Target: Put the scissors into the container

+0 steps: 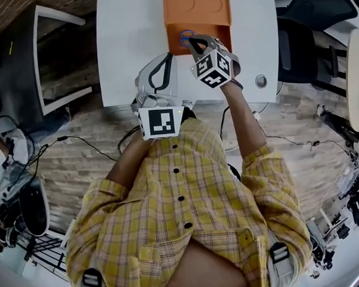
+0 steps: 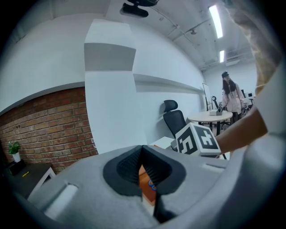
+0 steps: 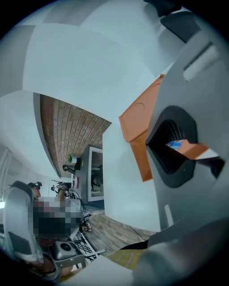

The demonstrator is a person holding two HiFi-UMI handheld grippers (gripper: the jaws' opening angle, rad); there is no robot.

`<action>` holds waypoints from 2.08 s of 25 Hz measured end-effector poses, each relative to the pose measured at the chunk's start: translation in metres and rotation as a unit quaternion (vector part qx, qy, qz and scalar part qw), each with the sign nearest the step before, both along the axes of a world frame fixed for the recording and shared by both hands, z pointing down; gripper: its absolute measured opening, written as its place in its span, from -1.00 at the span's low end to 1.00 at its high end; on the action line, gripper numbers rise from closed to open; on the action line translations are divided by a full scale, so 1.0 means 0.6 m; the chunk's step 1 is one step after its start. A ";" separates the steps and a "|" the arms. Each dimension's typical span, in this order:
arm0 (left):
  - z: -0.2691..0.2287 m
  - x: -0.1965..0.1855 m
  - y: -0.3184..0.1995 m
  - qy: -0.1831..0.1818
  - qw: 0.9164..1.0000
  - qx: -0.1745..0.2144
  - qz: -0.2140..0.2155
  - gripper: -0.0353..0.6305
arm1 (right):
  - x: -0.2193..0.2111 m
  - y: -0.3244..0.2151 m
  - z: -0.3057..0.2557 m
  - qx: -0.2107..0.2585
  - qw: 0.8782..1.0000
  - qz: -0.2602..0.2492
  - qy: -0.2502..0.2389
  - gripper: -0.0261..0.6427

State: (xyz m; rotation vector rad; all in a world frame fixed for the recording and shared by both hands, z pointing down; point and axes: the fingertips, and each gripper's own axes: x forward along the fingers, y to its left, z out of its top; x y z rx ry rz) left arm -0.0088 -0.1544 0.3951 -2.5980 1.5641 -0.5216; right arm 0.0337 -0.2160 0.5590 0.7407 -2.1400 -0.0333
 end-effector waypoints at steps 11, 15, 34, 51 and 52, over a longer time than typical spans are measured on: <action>-0.016 -0.009 0.022 0.012 1.000 0.002 0.007 -0.90 | 0.007 0.027 -0.088 0.037 0.992 0.087 -0.081 -0.90; -0.025 -0.017 0.031 0.017 1.000 0.004 0.006 -0.90 | 0.006 0.045 -0.124 0.045 0.983 0.122 -0.130 -0.90; -0.075 -0.019 0.071 0.057 0.998 0.009 0.020 -0.90 | 0.015 0.127 -0.297 0.127 0.930 0.214 -0.269 -0.90; -0.120 -0.021 0.078 0.094 0.995 0.014 0.031 -0.90 | 0.011 0.173 -0.393 0.173 0.895 0.238 -0.334 -0.91; -0.120 -0.021 0.080 0.094 0.995 0.015 0.032 -0.90 | 0.011 0.177 -0.395 0.177 0.895 0.237 -0.332 -0.90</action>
